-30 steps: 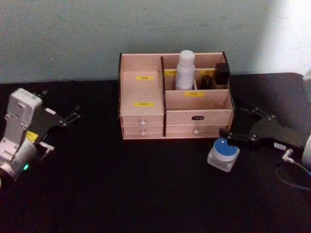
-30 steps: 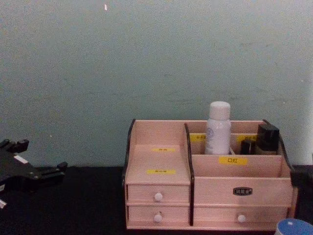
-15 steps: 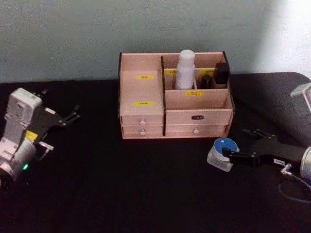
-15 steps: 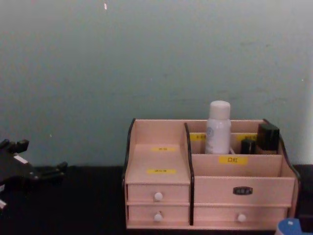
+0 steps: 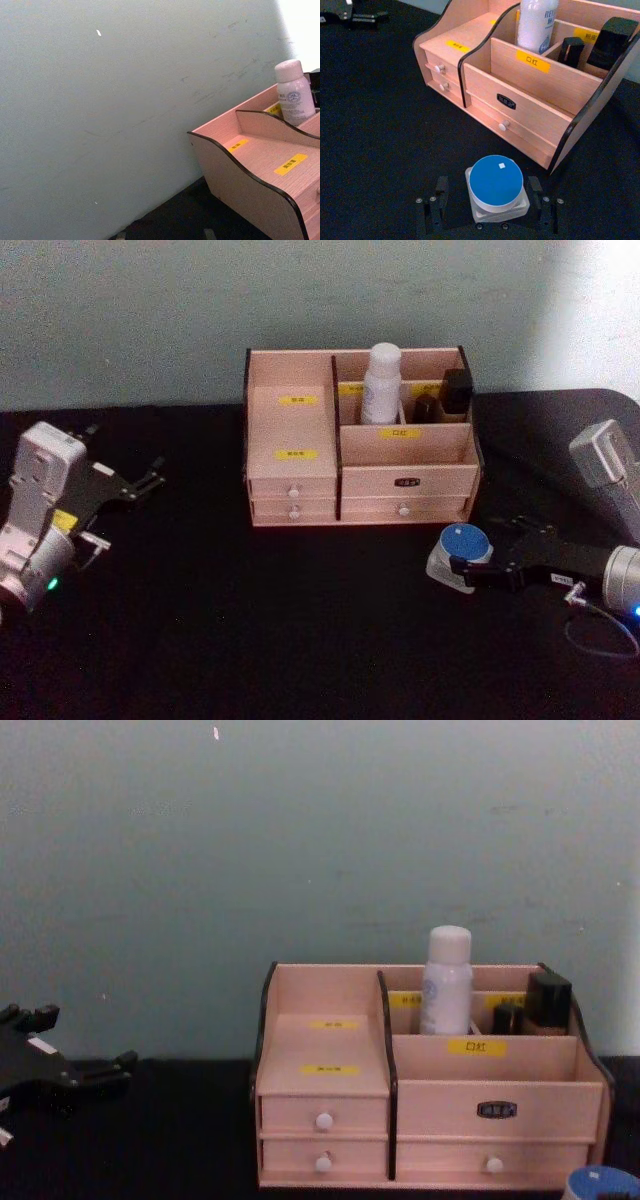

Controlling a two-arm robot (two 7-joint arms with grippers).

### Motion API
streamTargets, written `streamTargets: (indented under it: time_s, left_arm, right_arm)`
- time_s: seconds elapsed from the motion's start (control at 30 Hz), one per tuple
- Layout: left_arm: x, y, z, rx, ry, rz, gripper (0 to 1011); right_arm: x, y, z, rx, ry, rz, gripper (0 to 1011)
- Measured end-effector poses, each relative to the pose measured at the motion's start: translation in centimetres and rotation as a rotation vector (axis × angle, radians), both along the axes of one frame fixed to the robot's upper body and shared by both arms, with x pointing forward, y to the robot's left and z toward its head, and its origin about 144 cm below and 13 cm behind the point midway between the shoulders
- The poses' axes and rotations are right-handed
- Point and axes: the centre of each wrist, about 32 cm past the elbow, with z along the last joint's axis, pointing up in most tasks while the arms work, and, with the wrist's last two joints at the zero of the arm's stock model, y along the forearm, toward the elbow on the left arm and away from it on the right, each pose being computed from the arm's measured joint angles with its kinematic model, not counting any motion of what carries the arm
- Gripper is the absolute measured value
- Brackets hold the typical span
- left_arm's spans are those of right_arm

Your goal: Pick up the facial cleanser and watermelon frost from the table and place them into the tiered storage box.

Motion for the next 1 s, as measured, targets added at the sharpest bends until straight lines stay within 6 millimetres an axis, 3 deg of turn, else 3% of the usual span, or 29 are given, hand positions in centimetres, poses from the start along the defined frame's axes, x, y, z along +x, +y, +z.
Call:
streamTargets:
  time_s: [1.0]
  left_arm:
    - [0.0, 0.0, 0.0, 0.000, 0.000, 0.000, 1001]
  right_arm:
    - [2.1, 0.5, -1.2, -0.039, 0.012, 0.026, 1000]
